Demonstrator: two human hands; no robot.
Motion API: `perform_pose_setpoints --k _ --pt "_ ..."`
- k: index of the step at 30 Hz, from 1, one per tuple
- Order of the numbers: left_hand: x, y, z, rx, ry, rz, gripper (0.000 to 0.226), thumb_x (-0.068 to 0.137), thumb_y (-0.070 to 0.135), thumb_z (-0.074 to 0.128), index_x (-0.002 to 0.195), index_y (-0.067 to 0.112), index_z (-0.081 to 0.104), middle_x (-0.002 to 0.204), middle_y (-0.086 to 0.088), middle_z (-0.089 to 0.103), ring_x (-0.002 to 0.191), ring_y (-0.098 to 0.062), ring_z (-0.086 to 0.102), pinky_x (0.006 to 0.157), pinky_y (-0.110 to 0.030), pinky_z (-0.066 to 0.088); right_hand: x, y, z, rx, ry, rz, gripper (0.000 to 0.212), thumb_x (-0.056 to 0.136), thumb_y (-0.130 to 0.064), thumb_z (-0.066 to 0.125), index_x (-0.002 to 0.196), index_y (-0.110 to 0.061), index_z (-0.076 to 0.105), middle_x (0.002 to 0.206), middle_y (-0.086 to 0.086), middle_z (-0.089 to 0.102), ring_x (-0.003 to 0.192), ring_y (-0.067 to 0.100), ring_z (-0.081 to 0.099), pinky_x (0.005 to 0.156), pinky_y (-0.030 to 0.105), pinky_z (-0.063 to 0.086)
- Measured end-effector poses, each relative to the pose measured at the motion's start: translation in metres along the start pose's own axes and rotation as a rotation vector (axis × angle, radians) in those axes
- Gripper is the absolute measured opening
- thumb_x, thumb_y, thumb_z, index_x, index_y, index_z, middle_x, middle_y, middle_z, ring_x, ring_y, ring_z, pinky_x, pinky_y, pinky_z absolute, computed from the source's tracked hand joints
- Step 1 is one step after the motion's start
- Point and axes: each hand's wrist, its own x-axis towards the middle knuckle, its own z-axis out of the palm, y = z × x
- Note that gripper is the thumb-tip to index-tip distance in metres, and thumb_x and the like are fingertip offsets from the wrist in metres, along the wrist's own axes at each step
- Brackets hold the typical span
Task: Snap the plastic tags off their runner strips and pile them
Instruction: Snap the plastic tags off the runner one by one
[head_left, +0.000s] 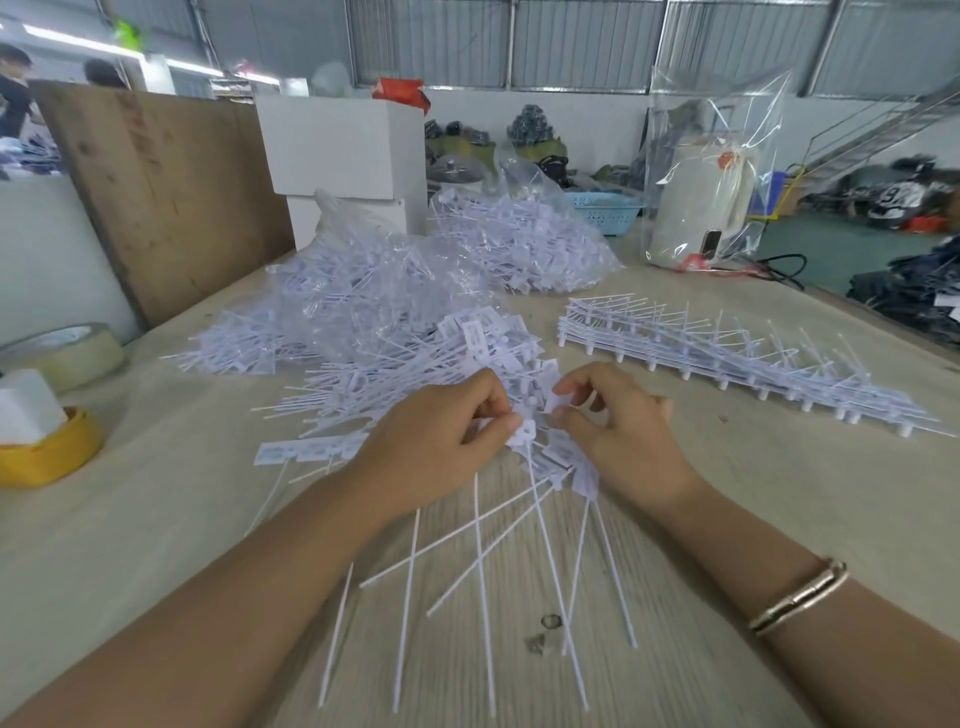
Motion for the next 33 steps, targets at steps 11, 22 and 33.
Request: perform_pose_setpoints --k 11,22,33 --pt "0.000 0.019 -0.002 -0.226 0.051 0.023 0.005 0.097 0.024 0.044 0.102 0.025 0.045 0.076 0.011 0.052 0.068 -0.001 0.050 0.061 -0.013 0.037 -0.005 -0.007 -0.001 0.594 -0.329 -0.128 0.051 0.084 -0.030 0.055 0.072 0.020 0.050 0.070 0.028 0.043 0.066 0.020 0.043 0.069 0.026 0.037" --pt "-0.001 0.009 -0.008 -0.112 -0.129 -0.032 0.055 0.088 0.062 0.032 0.055 0.020 0.043 0.048 0.007 0.039 0.046 -0.010 0.038 0.054 -0.032 0.034 -0.008 -0.004 0.002 0.701 -0.384 -0.048 0.038 0.082 -0.037 0.060 0.061 -0.005 0.055 0.063 0.016 0.041 0.062 0.023 0.039 0.065 0.033 0.033" --pt "0.002 0.023 0.002 -0.400 0.049 -0.023 0.038 0.087 0.049 0.035 0.056 0.038 0.054 0.052 0.020 0.052 0.054 0.006 0.051 0.056 -0.009 0.035 -0.008 -0.012 0.004 0.838 -0.265 -0.172 0.032 0.089 -0.020 0.050 0.067 -0.035 0.069 0.067 -0.017 0.064 0.068 -0.001 0.060 0.071 0.014 0.046"
